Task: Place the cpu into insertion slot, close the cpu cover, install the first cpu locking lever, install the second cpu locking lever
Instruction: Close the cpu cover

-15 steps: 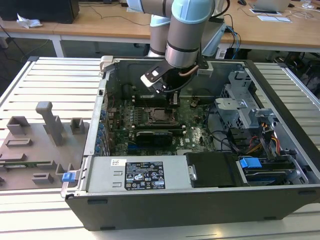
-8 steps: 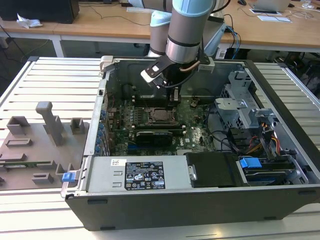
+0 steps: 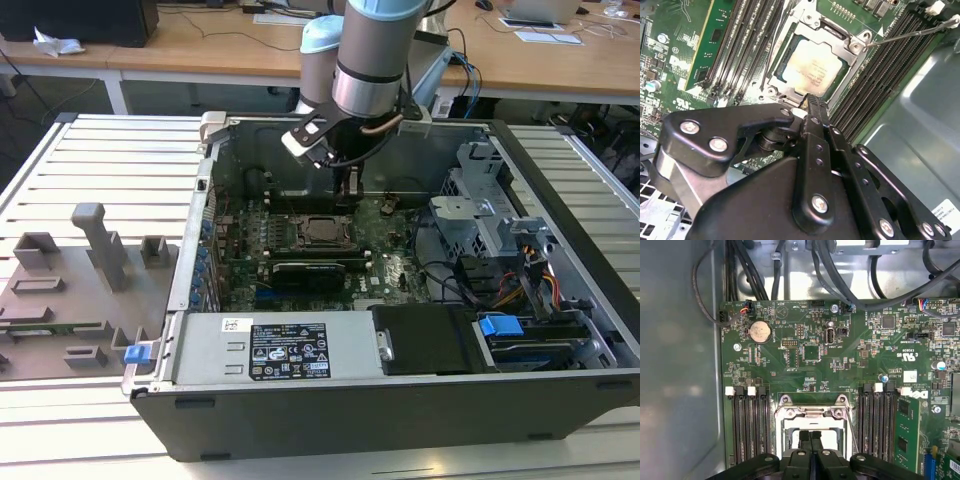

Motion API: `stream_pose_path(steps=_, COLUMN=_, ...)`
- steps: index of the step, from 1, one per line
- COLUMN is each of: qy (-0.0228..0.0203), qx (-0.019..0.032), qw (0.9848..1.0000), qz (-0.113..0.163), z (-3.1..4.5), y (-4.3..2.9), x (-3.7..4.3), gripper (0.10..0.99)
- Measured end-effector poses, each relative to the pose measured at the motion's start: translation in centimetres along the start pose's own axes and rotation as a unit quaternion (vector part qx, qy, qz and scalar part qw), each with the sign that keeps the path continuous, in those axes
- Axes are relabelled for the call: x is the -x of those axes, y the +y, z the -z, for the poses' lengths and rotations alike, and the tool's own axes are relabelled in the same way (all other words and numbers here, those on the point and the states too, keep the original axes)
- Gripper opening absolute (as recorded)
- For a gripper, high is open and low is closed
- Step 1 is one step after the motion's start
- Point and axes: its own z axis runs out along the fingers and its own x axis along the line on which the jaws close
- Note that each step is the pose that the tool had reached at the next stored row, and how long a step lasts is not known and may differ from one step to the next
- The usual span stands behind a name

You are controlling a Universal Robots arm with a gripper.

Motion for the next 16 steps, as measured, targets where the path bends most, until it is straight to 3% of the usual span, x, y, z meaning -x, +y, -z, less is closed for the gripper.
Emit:
stream_pose_path(steps=5, qy=0.0000, qx=0.0000, qw=1.0000, qz=0.000, z=0.57, y=-0.03, x=-0.01, gripper=0.106)
stream_pose_path(steps=16, qy=0.0000, qx=0.0000, qw=1.0000, qz=0.000, z=2.68, y=-0.14, x=-0.06, gripper=0.106)
